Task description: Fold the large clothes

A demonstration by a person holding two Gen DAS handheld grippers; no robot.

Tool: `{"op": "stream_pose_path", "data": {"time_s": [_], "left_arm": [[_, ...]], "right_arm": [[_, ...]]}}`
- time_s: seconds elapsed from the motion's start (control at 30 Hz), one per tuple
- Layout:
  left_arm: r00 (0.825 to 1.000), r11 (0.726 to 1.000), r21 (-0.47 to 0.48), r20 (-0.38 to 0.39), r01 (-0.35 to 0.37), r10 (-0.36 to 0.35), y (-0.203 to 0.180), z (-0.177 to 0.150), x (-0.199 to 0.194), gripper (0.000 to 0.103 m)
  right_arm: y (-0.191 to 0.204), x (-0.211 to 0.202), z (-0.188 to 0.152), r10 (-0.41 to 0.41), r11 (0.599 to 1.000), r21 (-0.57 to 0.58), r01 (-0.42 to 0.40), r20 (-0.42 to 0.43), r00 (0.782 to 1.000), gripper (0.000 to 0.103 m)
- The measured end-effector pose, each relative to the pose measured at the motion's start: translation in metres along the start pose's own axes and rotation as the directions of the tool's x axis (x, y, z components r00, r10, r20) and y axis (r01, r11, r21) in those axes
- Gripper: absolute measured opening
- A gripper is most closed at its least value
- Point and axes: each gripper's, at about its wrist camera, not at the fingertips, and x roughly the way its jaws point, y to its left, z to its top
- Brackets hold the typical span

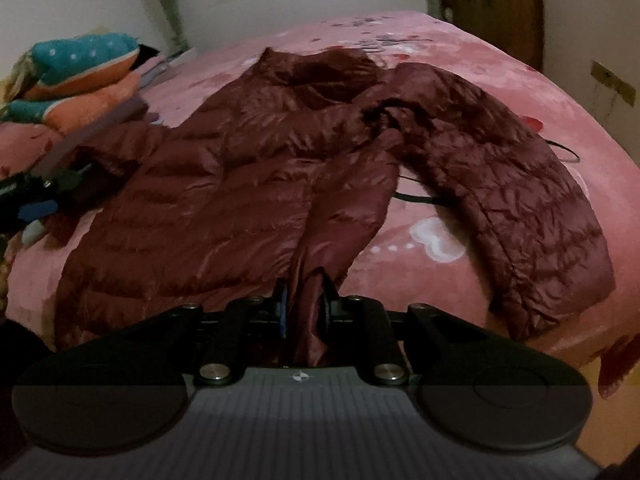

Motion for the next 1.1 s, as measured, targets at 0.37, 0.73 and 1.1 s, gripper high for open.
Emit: {"op": "stream_pose_path", "data": {"time_s": [0.37,0.73,1.1], "left_arm": [[1.000,1.000,0.028,0.020,-0.012,0.012,-0.002,0.013,0.021,0.098],[0.994,0.995,0.046,-0.066,0.086,-0.083,-0.033,-0.001,0.058,0.098],[0.978,0.978,0.121,-0.143,0.170,-0.152,-0.073,-0.019,0.074,0.100]], "right_arm": [[-0.039,-0.036,0.016,-0.110,0.984,0.163,0.078,0.196,0.974,0.089],[-0.157,-0.036,0.017,-0.322,0.829,0.521,0.203,0.147,0.935,0.100],[-0.234,-0.024,-0.033,-0.235,0.678,0.735,0.024,0.185,0.954,0.100]]}}
